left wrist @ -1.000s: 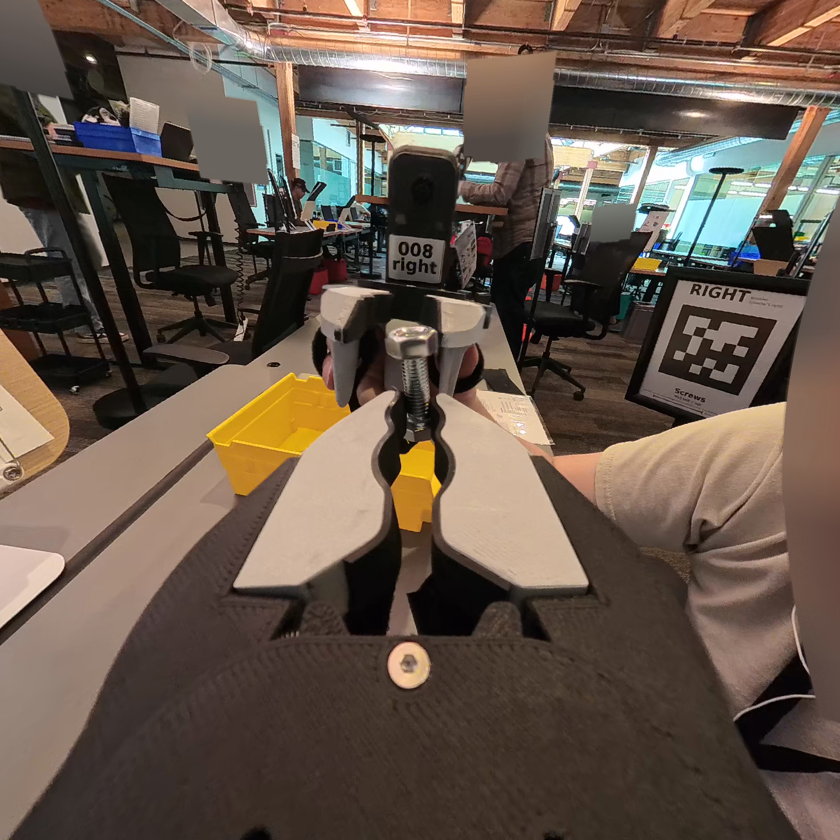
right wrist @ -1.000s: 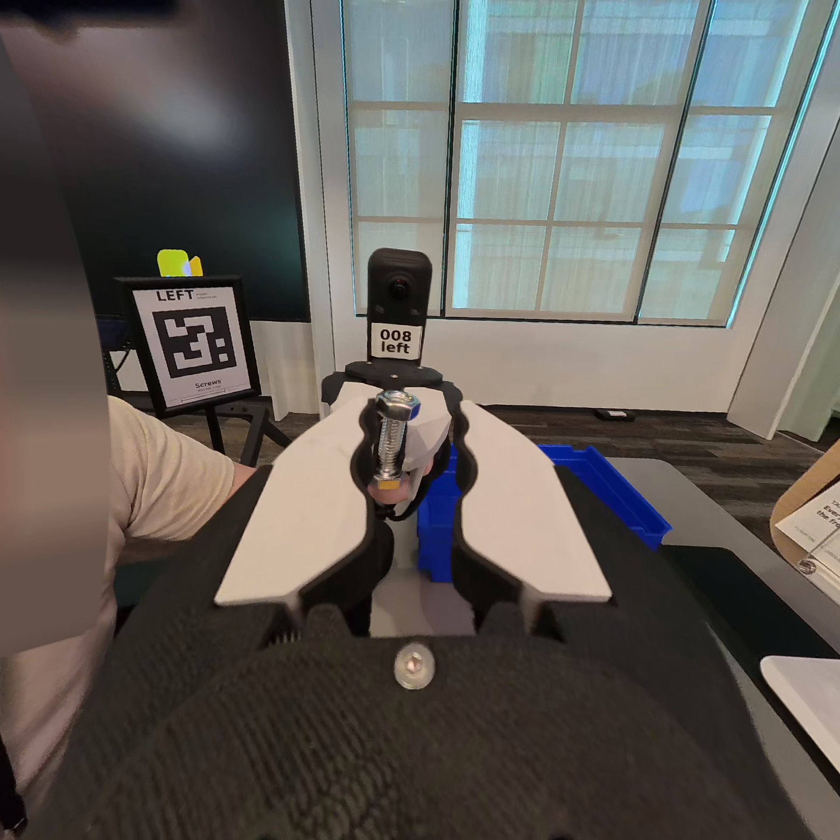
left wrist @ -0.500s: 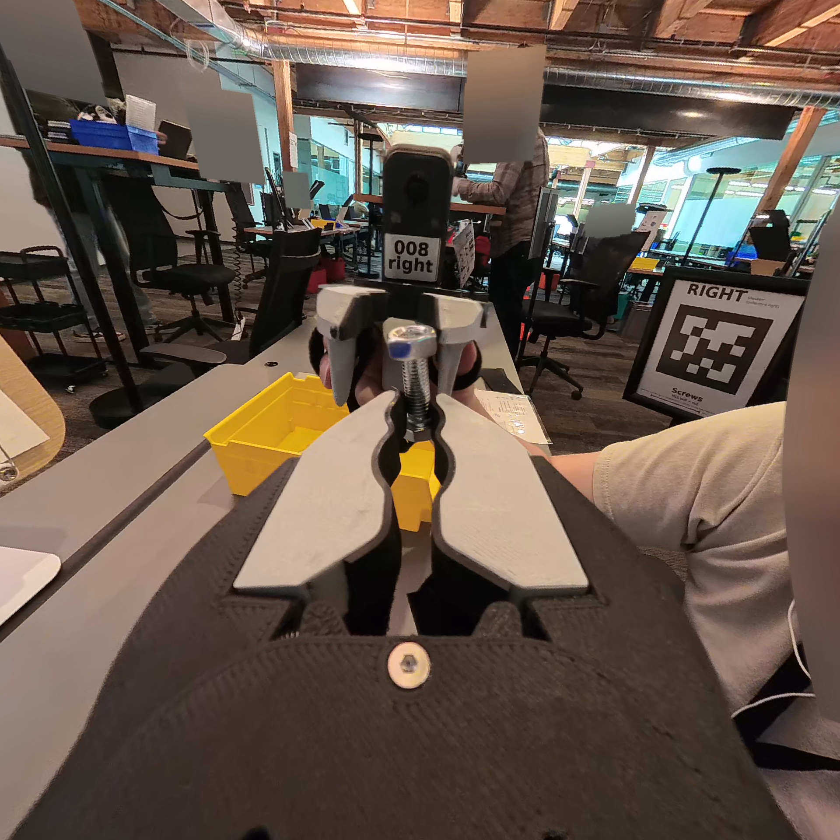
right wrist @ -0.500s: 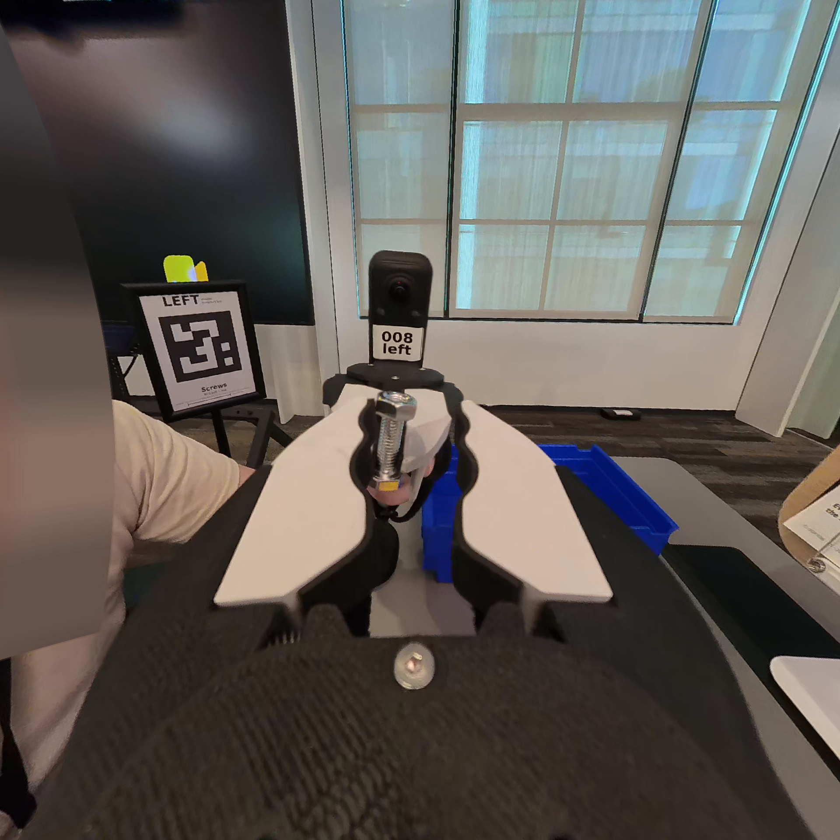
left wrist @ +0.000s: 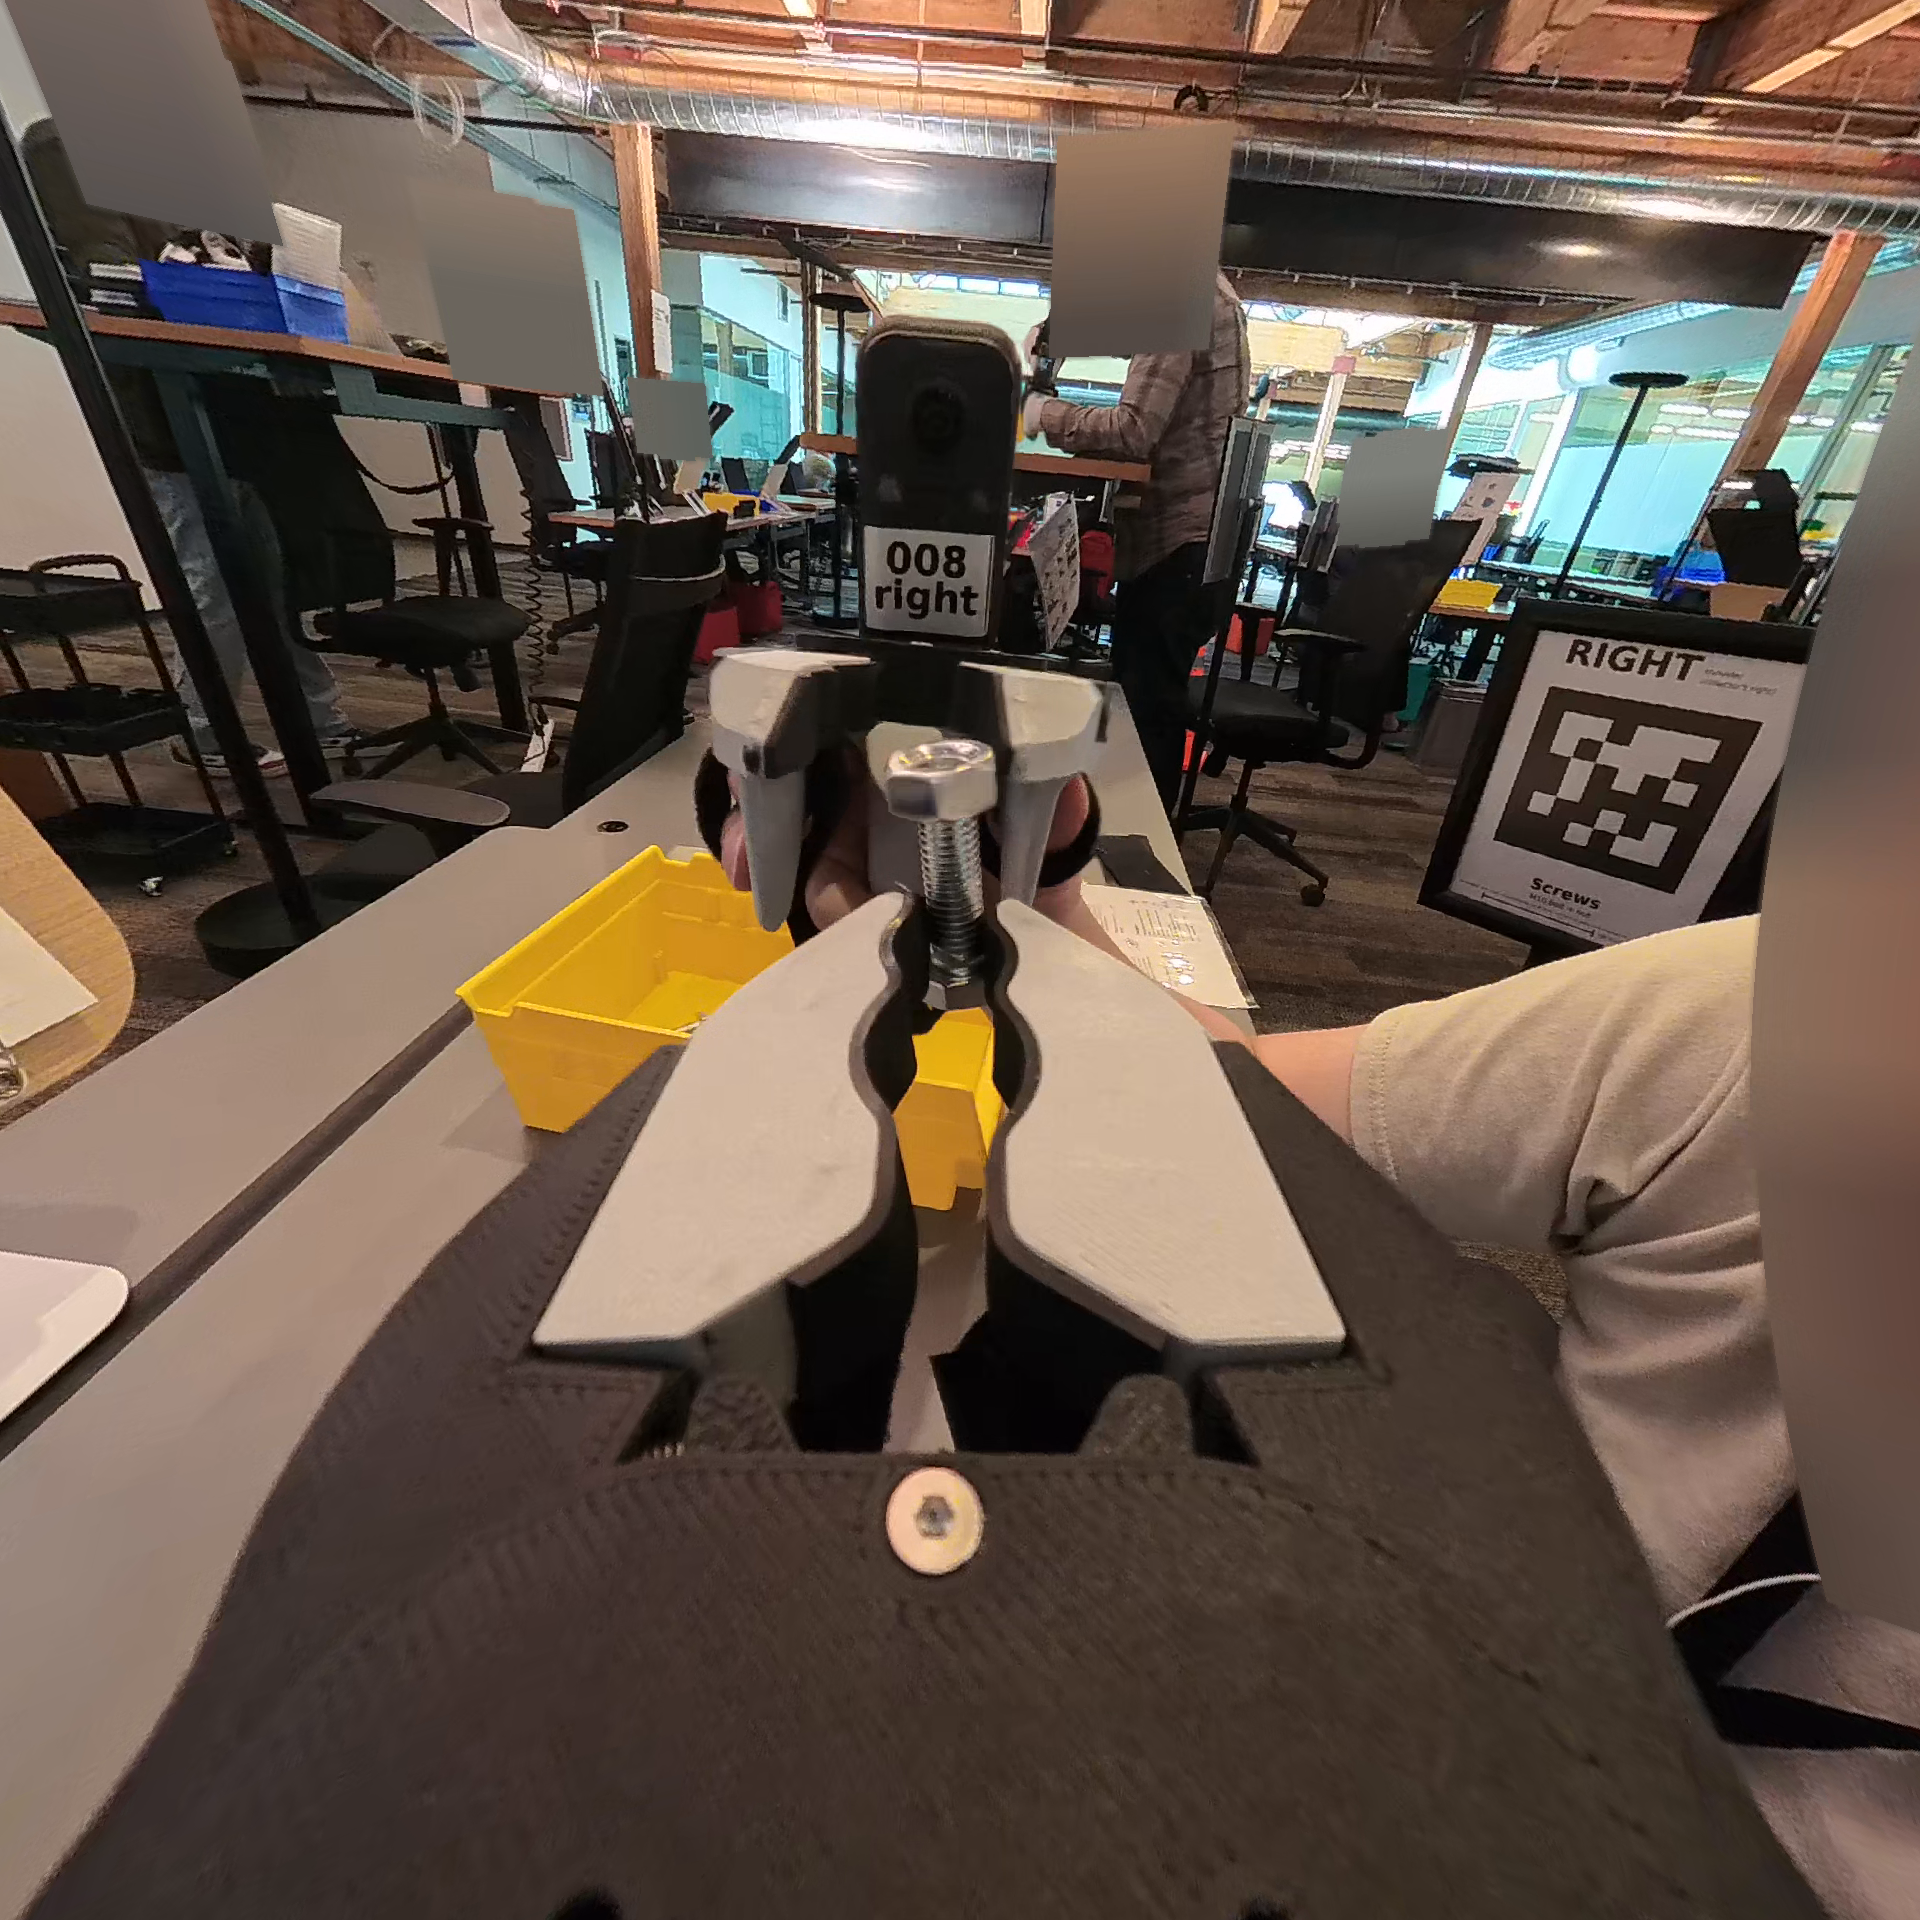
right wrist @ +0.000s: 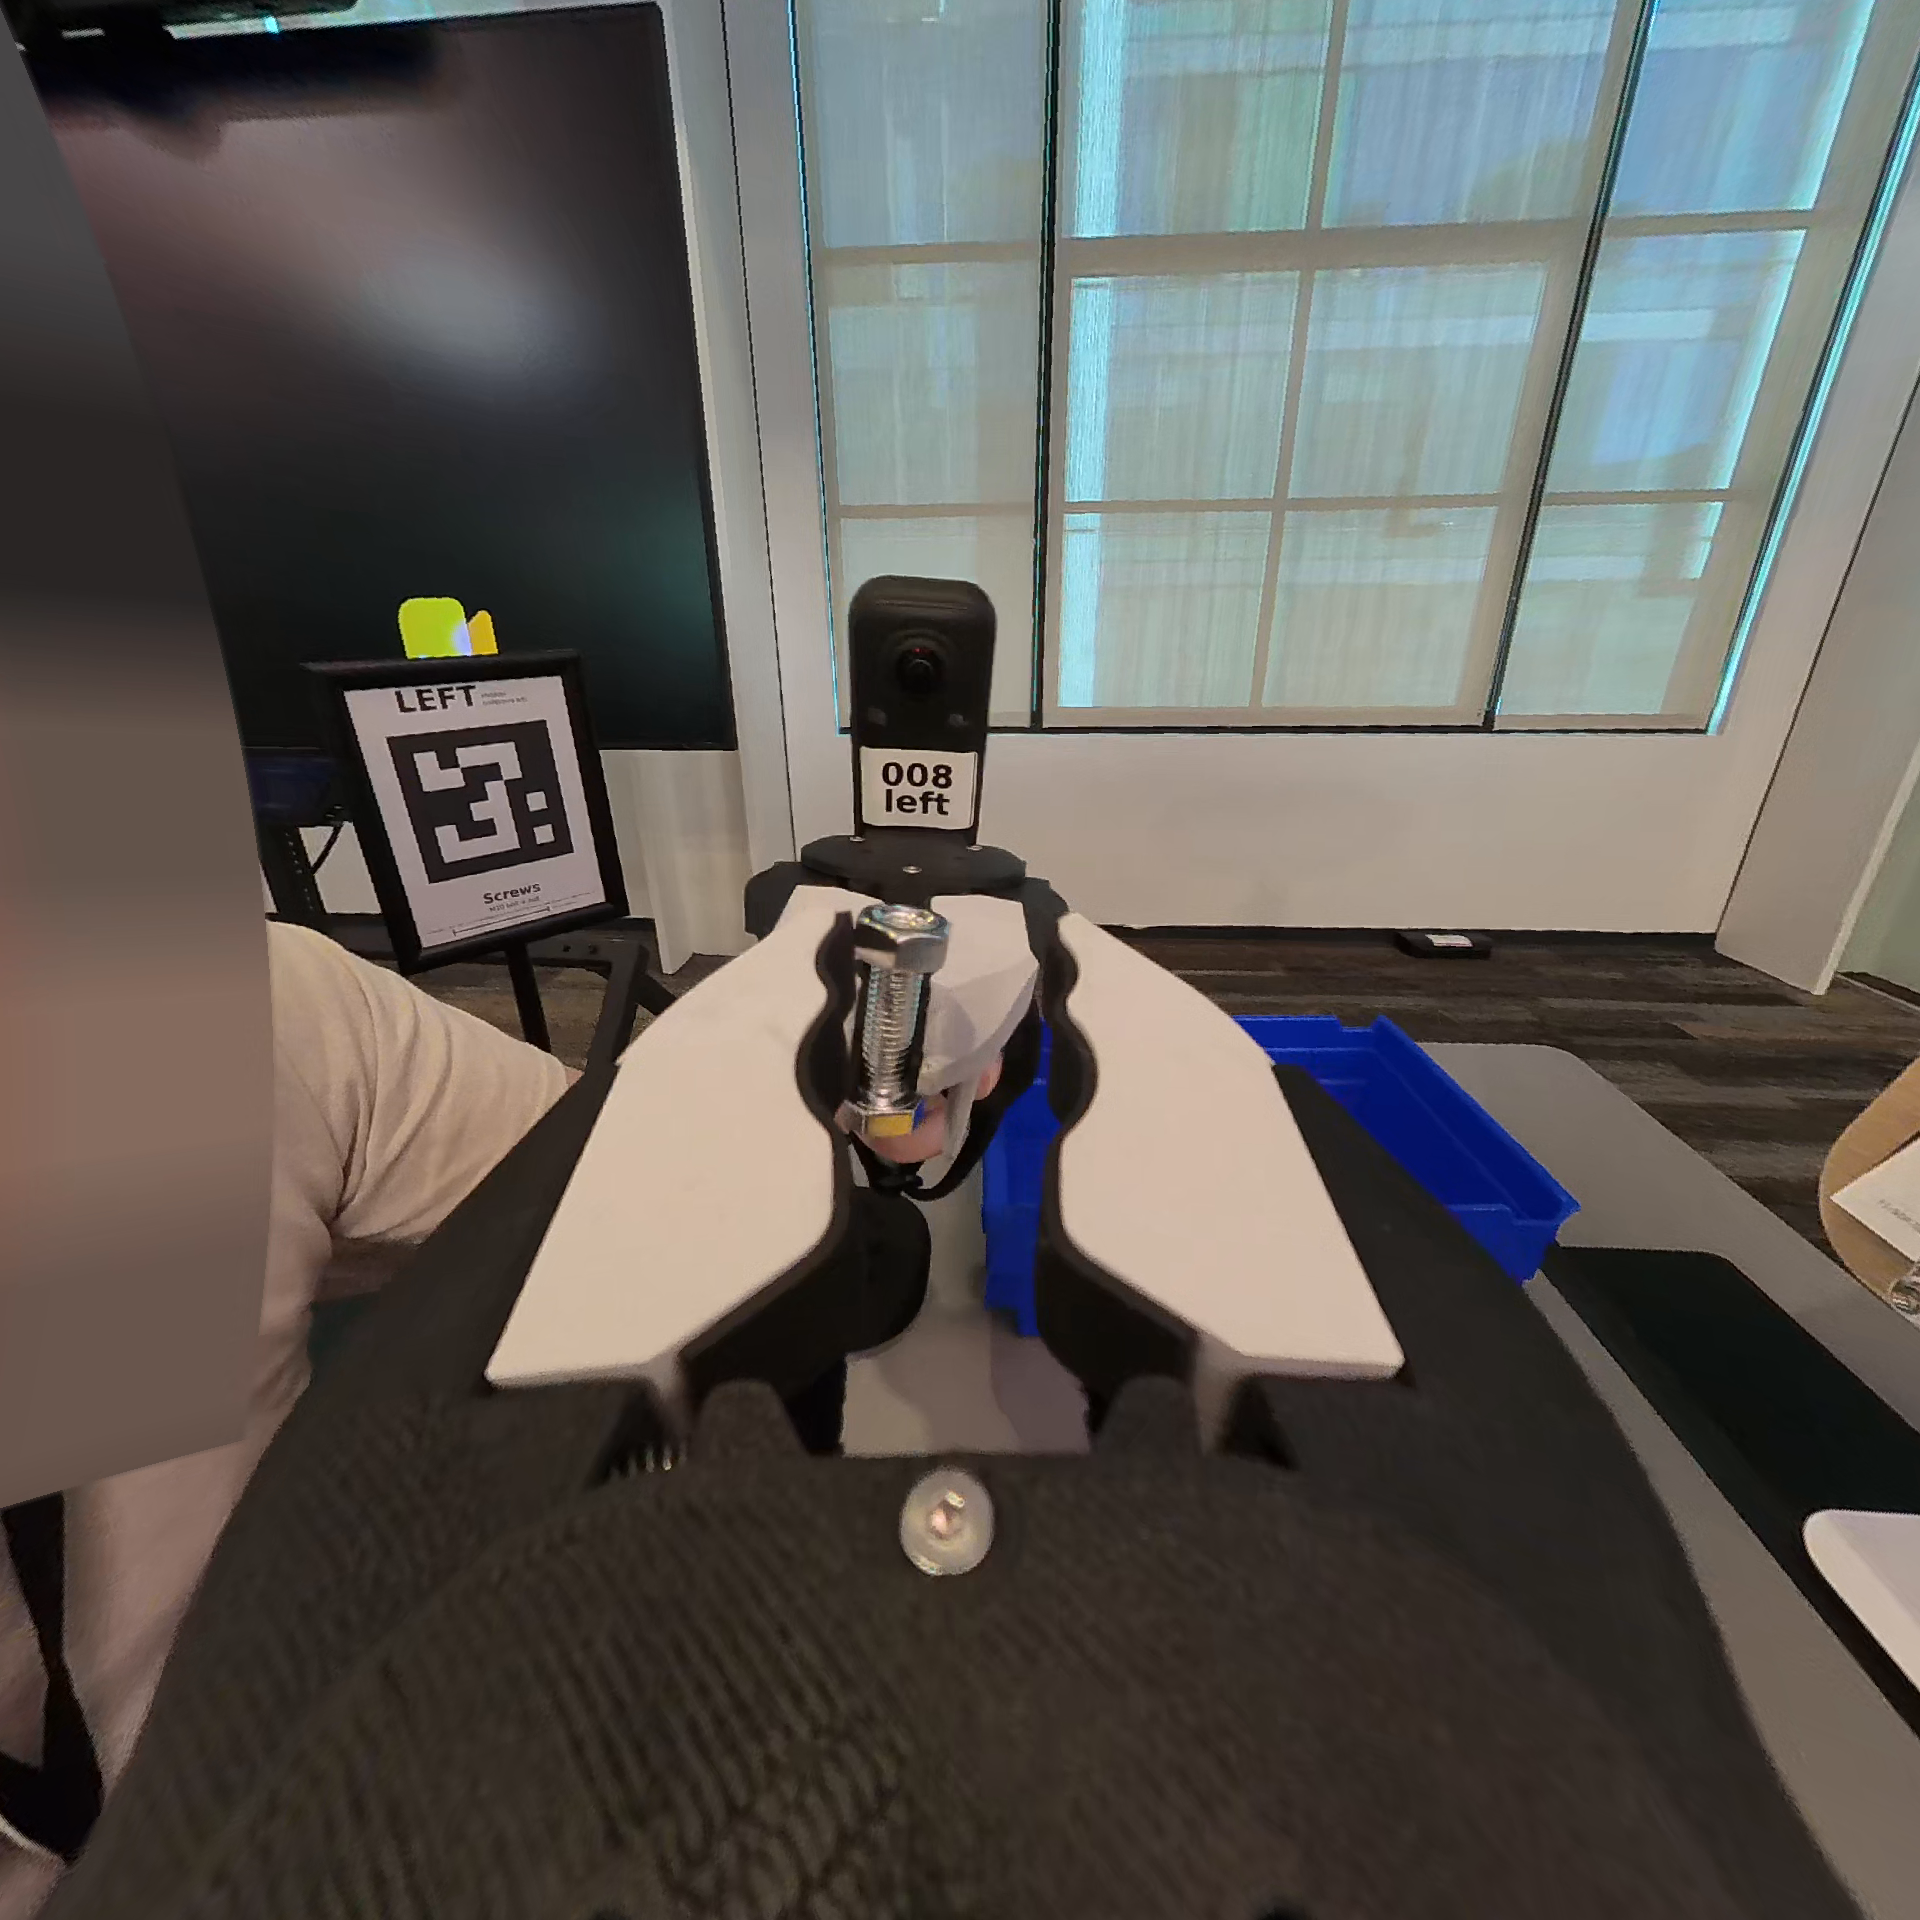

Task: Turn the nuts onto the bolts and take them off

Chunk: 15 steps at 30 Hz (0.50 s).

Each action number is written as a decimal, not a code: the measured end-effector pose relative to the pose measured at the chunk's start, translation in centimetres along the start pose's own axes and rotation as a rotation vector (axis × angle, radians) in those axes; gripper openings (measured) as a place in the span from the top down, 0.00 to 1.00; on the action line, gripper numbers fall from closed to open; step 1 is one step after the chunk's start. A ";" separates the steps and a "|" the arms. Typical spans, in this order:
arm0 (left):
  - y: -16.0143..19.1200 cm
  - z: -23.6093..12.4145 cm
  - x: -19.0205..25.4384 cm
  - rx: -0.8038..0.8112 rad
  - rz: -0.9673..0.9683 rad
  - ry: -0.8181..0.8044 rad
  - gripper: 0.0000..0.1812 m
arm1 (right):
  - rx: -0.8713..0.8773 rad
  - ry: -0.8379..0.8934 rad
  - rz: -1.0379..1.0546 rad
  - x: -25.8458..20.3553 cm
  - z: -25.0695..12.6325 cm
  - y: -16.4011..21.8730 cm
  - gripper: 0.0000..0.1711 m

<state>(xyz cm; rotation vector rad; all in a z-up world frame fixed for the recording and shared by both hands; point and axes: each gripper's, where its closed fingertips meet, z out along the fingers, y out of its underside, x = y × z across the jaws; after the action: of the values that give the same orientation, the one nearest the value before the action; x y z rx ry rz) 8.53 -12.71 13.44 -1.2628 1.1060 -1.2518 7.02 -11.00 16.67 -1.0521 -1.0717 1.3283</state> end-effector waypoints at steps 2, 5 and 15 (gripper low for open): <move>-0.1 -0.1 -0.1 0.005 -0.002 -0.002 0.95 | 0.001 0.013 -0.003 0.3 -0.3 -0.1 0.80; -0.2 -0.2 -0.1 0.009 -0.002 -0.003 0.95 | 0.020 0.011 0.002 0.2 -0.5 -0.5 0.80; 0.0 0.0 0.0 -0.003 0.001 -0.001 0.95 | -0.002 -0.031 0.005 -0.9 0.5 0.0 0.89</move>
<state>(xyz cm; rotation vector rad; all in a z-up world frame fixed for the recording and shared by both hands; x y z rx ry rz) 8.51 -12.71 13.43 -1.2646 1.1085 -1.2492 6.54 -11.89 16.82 -1.0386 -1.0946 1.3517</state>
